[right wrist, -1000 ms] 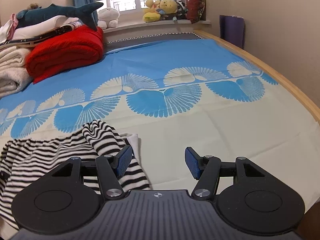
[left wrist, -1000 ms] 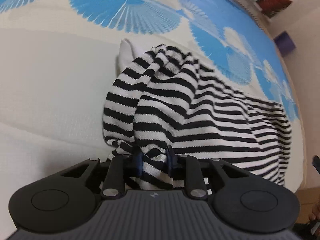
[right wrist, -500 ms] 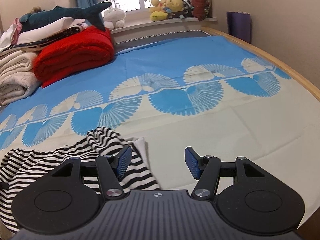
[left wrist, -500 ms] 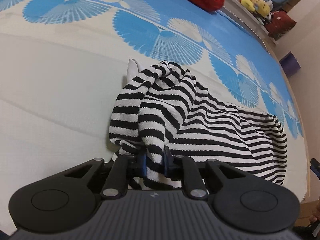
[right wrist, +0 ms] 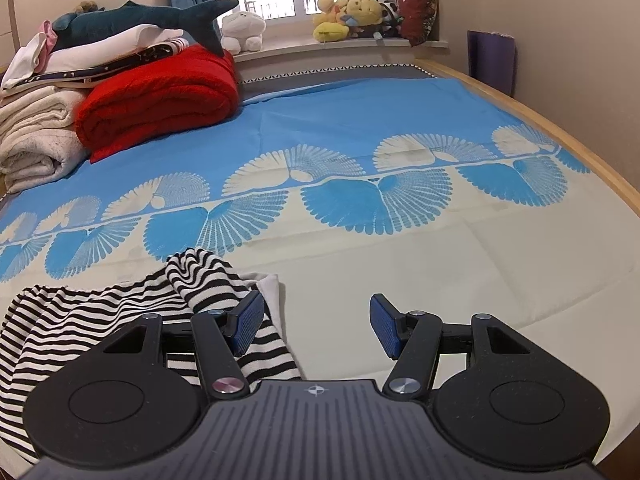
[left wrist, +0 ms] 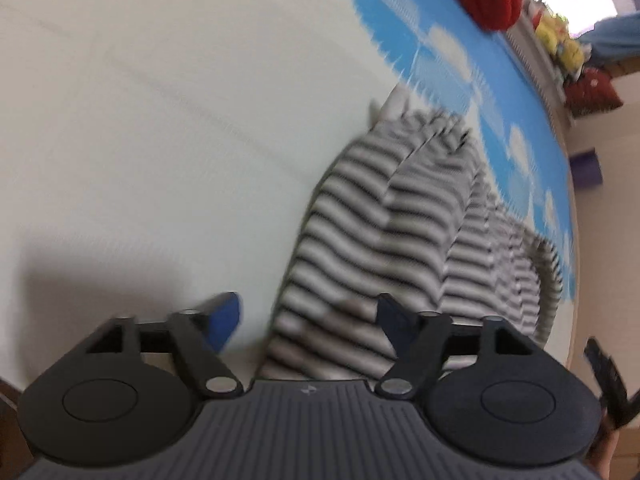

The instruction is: Fold small clothes

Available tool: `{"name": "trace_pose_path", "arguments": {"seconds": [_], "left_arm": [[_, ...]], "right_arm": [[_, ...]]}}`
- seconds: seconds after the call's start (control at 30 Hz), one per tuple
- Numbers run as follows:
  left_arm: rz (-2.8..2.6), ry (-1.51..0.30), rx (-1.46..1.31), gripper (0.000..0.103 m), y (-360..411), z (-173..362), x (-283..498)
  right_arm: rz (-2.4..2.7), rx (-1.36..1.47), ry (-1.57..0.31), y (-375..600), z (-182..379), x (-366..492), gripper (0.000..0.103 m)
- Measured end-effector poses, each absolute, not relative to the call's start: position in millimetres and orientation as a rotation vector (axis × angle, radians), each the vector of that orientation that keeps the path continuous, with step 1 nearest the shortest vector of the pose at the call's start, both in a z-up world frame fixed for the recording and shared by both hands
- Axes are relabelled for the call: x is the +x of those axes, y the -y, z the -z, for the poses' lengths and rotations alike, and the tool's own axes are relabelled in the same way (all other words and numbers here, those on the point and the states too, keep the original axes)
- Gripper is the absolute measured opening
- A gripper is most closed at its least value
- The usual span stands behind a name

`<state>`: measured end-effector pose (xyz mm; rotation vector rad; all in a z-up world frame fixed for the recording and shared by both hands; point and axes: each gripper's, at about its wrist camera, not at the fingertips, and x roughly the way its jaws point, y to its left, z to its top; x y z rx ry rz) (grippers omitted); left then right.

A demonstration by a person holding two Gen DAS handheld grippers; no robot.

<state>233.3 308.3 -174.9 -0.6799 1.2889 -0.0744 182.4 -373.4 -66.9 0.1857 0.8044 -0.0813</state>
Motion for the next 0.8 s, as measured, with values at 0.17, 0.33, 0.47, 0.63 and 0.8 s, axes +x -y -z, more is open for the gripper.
{"name": "trace_pose_path", "arguments": {"seconds": [0.17, 0.33, 0.47, 0.63, 0.8], "left_arm": [[0.073, -1.311, -0.837, 0.081, -324.8, 186.1, 214.7], [-0.061, -1.280, -0.994, 0.081, -312.7, 187.6, 185.7], [-0.136, -1.120, -1.108, 0.081, -286.7, 194.4, 156.4], [-0.184, -1.000, -1.049, 0.080, -252.9, 191.6, 153.0], [-0.191, -0.988, -1.041, 0.018, -234.2, 196.7, 162.6]], "right_arm": [[0.069, 0.117, -0.803, 372.1, 67.2, 181.1, 0.061], [0.070, 0.101, -0.799, 376.2, 67.5, 185.3, 0.061], [0.082, 0.134, -0.798, 379.4, 67.4, 187.0, 0.061], [0.056, 0.111, -0.794, 372.3, 66.3, 183.7, 0.061], [0.053, 0.142, -0.782, 376.9, 62.4, 177.4, 0.061]]}}
